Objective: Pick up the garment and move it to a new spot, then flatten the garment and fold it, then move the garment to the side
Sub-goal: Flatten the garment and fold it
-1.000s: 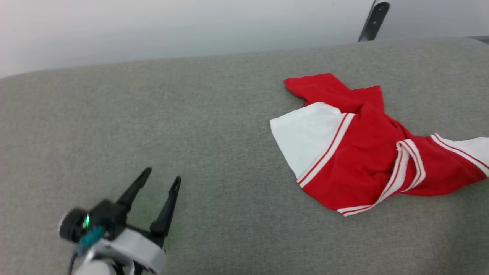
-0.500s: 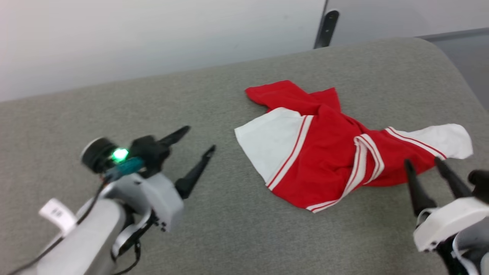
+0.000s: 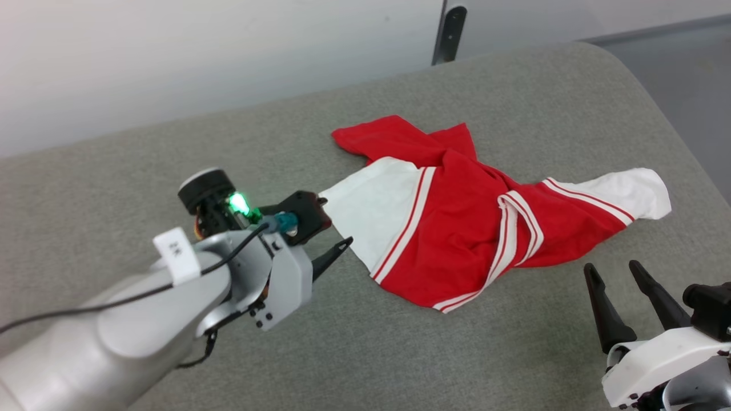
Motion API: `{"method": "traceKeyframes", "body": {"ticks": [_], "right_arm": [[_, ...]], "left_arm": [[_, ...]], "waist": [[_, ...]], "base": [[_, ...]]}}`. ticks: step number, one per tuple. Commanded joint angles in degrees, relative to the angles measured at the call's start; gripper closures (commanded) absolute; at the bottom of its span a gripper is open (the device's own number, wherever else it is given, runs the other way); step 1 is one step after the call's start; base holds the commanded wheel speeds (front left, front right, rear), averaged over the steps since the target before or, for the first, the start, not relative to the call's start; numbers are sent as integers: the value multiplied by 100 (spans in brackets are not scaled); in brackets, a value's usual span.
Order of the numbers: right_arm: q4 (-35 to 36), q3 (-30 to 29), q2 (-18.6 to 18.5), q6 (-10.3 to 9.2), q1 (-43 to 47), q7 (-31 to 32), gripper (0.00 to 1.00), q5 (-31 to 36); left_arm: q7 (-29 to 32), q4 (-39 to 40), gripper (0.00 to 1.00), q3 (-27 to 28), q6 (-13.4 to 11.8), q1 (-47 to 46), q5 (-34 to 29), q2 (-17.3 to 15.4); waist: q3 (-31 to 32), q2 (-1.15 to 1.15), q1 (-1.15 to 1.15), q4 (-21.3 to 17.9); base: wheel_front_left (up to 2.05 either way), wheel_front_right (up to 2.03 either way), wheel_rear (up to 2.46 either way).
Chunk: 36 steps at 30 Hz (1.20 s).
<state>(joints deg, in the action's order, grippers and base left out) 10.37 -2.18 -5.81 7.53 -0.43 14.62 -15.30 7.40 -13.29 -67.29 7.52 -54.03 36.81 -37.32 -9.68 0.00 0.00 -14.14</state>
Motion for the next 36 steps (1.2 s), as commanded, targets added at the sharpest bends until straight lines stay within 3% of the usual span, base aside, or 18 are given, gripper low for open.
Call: {"method": "traceKeyframes", "body": {"ticks": [1, 6, 15, 25, 36], "right_arm": [[42, 12, 37, -8, 68, -24, 0, 36], [73, 84, 127, -8, 67, -56, 0, 17], [-65, 233, 182, -8, -180, -190, 0, -29], [-225, 420, 235, -8, -294, -374, 0, -81], [-372, 620, 267, -8, -466, -524, 0, -152]], "left_arm": [[-40, -115, 0, -226, -11, -202, 105, 43], [27, -510, 0, -601, -11, -677, 8, 184], [1086, -14, 0, -605, -12, 12, -1404, 269], [958, -443, 0, -612, -12, -36, -2102, 190], [807, -1086, 0, -655, -8, 47, -2596, 509]], "waist": [[-81, 0, 0, -92], [-239, 0, 0, -249], [-511, 0, 0, -542], [-718, 0, 0, -740], [-959, 0, 0, -936]], "base": [[0, 0, 0], [0, 0, 0], [0, 0, 0], [0, 0, 0], [0, 0, 0]]}}
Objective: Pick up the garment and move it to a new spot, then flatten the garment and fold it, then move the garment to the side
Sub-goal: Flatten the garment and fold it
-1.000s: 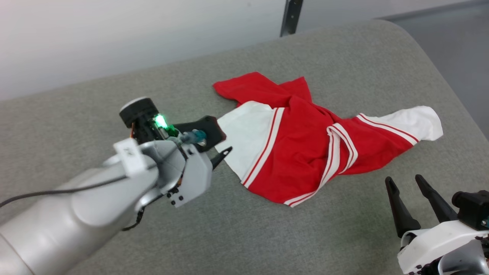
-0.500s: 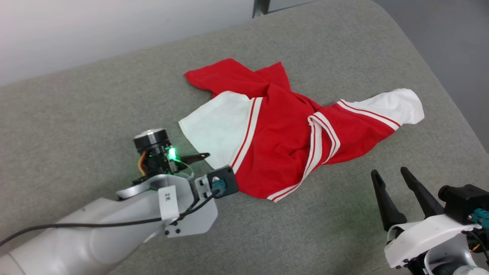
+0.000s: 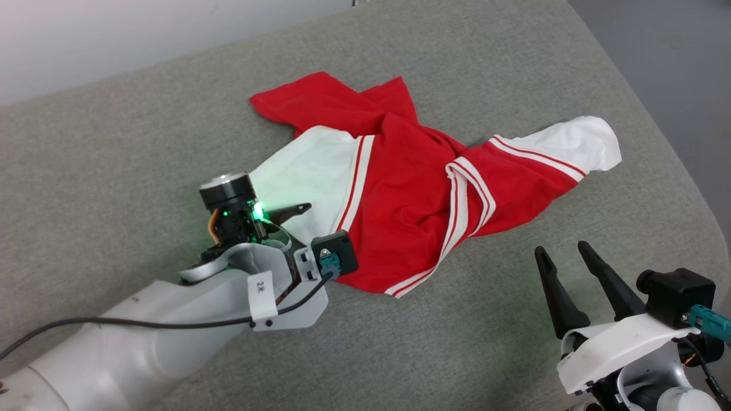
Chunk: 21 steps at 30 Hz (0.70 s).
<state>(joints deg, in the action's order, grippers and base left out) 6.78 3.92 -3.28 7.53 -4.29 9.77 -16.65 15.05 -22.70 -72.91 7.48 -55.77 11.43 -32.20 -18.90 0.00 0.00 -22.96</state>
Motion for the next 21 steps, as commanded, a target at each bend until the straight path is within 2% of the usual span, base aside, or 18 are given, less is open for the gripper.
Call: {"method": "traceKeyframes", "body": {"ticks": [1, 2, 3, 4, 5, 9, 14, 17, 19, 21], "right_arm": [[-33, 9, 16, -8, -83, -51, 0, -19], [-50, 0, 18, -8, -81, -52, 0, -21], [-59, -16, 21, -8, -75, -64, 0, -21], [-67, -24, 22, -8, -76, -68, 0, -19], [-77, -29, 24, -8, -76, -62, 0, -13], [-96, -49, 20, -8, -129, -20, 0, -15], [-81, 48, -259, -8, -476, 194, 0, -20], [-238, 205, -617, -8, -827, 553, 0, -119], [-386, 347, -982, -8, -1105, 865, 0, -101], [-553, 457, -1183, -7, -1368, 1228, 0, -336]], "left_arm": [[31, -178, 0, -98, -2, 250, -78, 14], [25, -194, 0, -105, -1, 299, -114, 34], [37, -206, 17, -112, 9, 345, -115, 47], [59, -211, 51, -116, 11, 380, -163, 49], [94, -225, 100, -117, 11, 438, -181, 50], [127, -207, 100, -97, 10, 443, -200, 17], [109, -189, 100, -99, 10, 407, -213, 17], [147, -170, 100, -101, 10, 438, -240, -20], [164, -150, 100, -101, 10, 425, -247, -22], [182, -124, 100, -104, 10, 412, -255, -26]], "waist": [[-38, 0, 0, -69], [-33, 0, 0, -85], [-26, 0, 0, -94], [-25, 0, 0, -103], [-14, 0, 0, -109], [-3, 0, 0, -99], [-28, 0, 0, -93], [-46, 0, 0, -98], [-71, 0, 0, -80], [-102, 0, 0, -59]], "base": [[0, 0, 0], [0, 0, 0], [0, 0, 0], [0, 0, 0], [0, 0, 0], [0, 0, 0], [0, 0, 0], [0, 0, 0], [0, 0, 0], [0, 0, 0]]}}
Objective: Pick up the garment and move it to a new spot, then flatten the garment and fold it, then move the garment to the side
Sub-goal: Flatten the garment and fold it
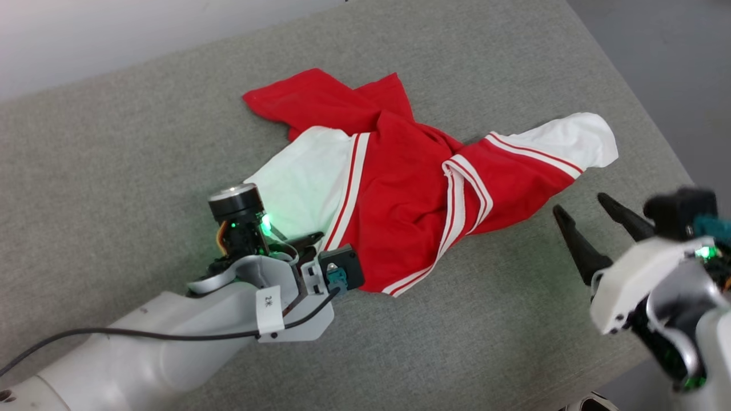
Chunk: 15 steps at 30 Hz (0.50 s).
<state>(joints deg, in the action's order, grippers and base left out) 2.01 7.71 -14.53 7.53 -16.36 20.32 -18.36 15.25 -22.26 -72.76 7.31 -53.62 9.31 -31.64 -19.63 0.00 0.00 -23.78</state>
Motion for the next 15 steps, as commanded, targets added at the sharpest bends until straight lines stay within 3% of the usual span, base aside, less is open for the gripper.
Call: {"method": "traceKeyframes", "body": {"ticks": [1, 8, 15], "right_arm": [[-176, 140, -205, -8, -304, 380, 0, -273], [-974, 286, -902, -9, -1228, 1364, 0, -879], [-1758, 456, -1064, -7, -2130, 1563, 0, -1302]], "left_arm": [[166, -158, 100, -120, 26, 191, -48, -86], [206, -82, 100, -128, 27, 132, -92, -22], [159, -77, 100, -132, 27, 79, -190, 69]], "waist": [[-46, 0, 0, 36], [-173, 0, 0, 182], [-301, 0, 0, 356]], "base": [[0, 0, 0], [0, 0, 0], [0, 0, 0]]}}
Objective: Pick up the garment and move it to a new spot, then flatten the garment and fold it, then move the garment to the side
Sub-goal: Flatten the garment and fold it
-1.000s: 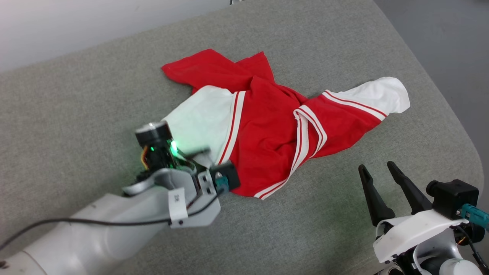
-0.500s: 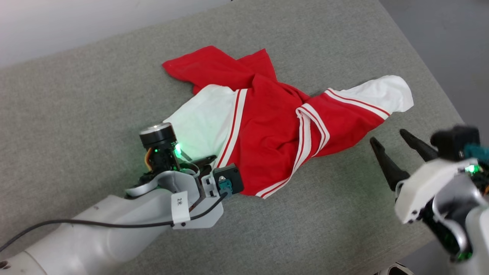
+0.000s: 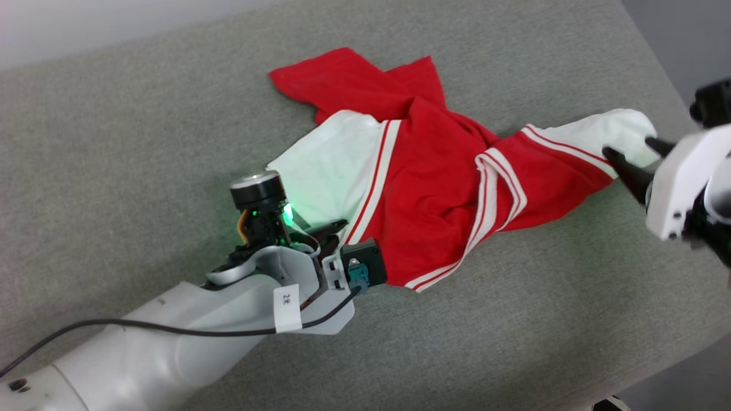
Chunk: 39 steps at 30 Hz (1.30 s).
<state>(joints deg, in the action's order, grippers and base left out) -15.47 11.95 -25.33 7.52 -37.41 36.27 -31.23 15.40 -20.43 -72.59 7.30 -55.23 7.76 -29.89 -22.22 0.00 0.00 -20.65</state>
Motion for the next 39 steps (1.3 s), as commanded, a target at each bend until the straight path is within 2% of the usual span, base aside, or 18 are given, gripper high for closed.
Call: {"method": "traceKeyframes", "body": {"ticks": [1, 10, 18, 30, 31, 33, 34, 36, 37, 39], "right_arm": [[-101, 31, 23, -8, -166, -89, 0, -42], [-1381, 679, 259, -7, -1201, -324, 0, 134], [-2484, 1214, 429, -7, -1625, -626, 0, 53], [-3255, 1857, 483, -5, -1844, -870, 0, -325], [-3302, 1888, 491, -5, -1863, -909, 10, -358], [-3393, 1958, 510, -5, -1905, -969, 54, -402], [-3443, 1987, 519, -5, -1928, -1001, 63, -420], [-3522, 2079, 527, -5, -1958, -1024, 90, -452], [-3559, 2101, 532, -5, -1978, -1056, 100, -487], [-3632, 2142, 527, -7, -2018, -1120, 100, -533]], "left_arm": [[143, -260, 100, -151, 29, 231, -42, -101], [181, -211, 100, -158, 29, 68, -126, -132], [148, -266, 100, -187, 35, 104, -187, -127], [228, -153, 100, -185, 35, 7, -58, -89], [240, -139, 100, -185, 35, -7, -32, -94], [271, -116, 100, -184, 35, -26, -2, -103], [295, -89, 100, -184, 35, -40, 36, -109], [343, -32, 100, -185, 35, -46, 92, -125], [376, -2, 100, -185, 35, -59, 117, -134], [407, 65, 100, -185, 35, -78, 178, -150]], "waist": [[-67, 0, 0, 60], [-382, 0, 0, 163], [-519, 0, 0, 237], [-585, 0, 0, 299], [-596, 0, 0, 306], [-618, 0, 0, 324], [-630, 0, 0, 330], [-647, 0, 0, 341], [-655, 0, 0, 346], [-660, 0, 0, 357]], "base": [[0, 0, 0], [0, 0, 0], [0, 0, 0], [0, 0, 0], [0, 0, 0], [0, 0, 0], [0, 0, 0], [0, 0, 0], [0, 0, 0], [0, 0, 0]]}}
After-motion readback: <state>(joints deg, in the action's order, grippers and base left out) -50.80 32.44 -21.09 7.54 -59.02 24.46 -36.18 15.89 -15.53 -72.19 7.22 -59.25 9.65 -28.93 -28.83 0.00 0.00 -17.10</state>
